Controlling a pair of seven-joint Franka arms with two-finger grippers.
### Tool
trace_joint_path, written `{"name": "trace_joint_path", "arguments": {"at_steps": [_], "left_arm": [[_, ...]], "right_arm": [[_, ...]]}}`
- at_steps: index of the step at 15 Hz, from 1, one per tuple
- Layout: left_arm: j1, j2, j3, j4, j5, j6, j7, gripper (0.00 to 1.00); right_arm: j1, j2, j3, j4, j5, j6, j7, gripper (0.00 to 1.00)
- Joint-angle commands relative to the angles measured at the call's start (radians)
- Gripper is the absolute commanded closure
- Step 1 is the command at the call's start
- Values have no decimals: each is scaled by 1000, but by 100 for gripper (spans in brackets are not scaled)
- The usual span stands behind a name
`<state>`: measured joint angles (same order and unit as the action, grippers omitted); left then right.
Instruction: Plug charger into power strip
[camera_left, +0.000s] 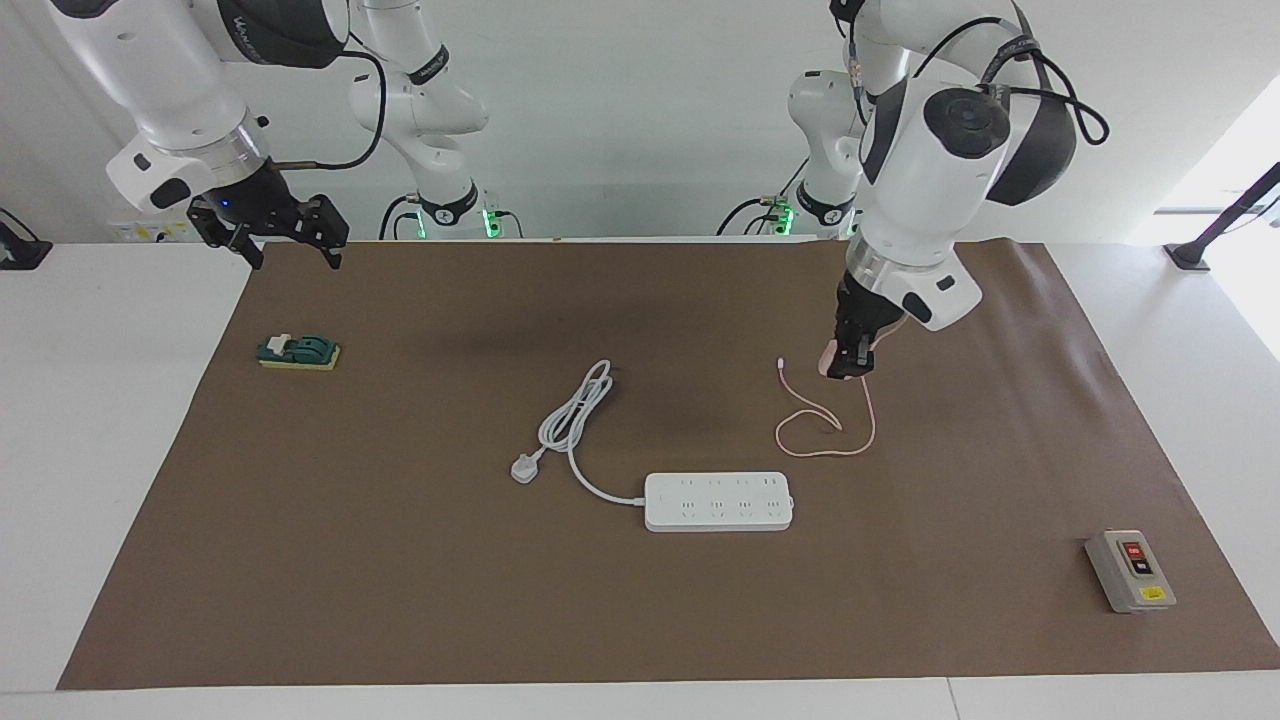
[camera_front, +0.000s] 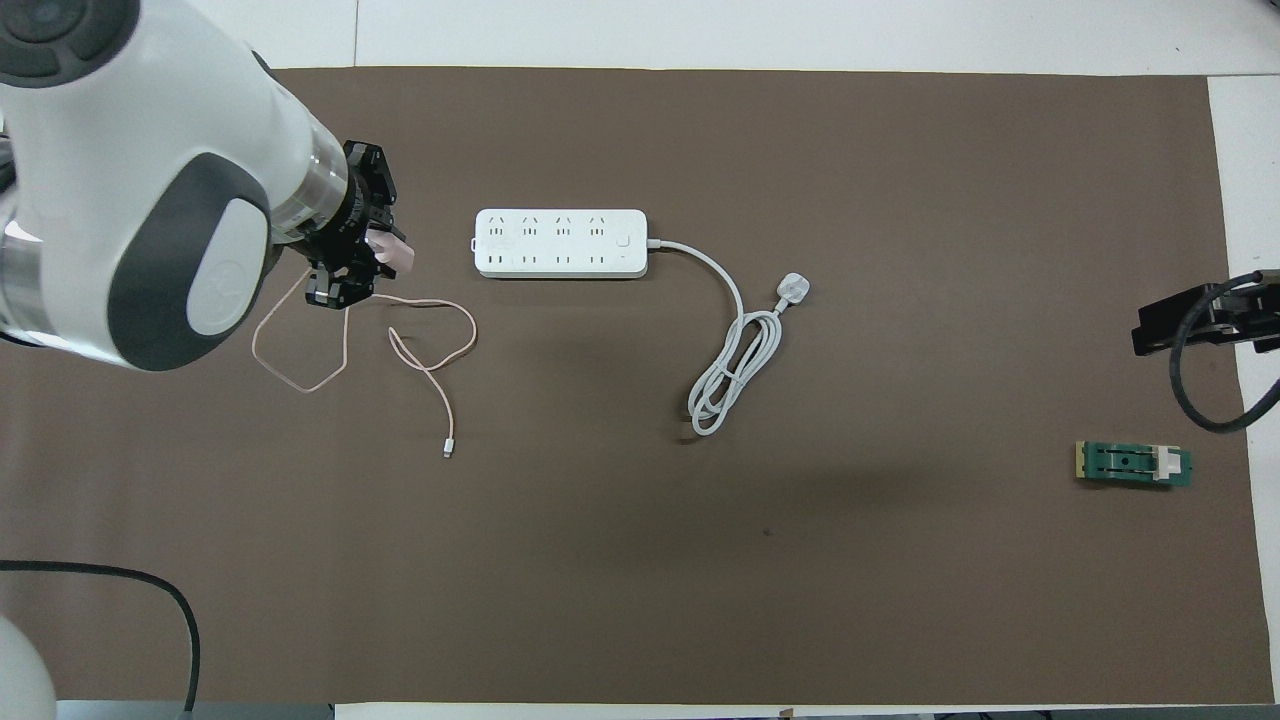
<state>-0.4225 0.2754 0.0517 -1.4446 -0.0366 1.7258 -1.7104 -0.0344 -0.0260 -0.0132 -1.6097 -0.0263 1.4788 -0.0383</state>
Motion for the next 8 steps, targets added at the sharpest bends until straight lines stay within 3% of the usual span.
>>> {"name": "trace_joint_path", "arguments": {"at_steps": [1, 8], "left_arm": [[-15, 54, 11, 29, 21, 38, -147, 100], [-53, 204, 14, 62, 17, 142, -212, 100]], "right_arm": [[-25, -15, 19, -21, -14, 8, -23, 0], [-25, -17, 18, -19, -12, 5, -18, 0]]}}
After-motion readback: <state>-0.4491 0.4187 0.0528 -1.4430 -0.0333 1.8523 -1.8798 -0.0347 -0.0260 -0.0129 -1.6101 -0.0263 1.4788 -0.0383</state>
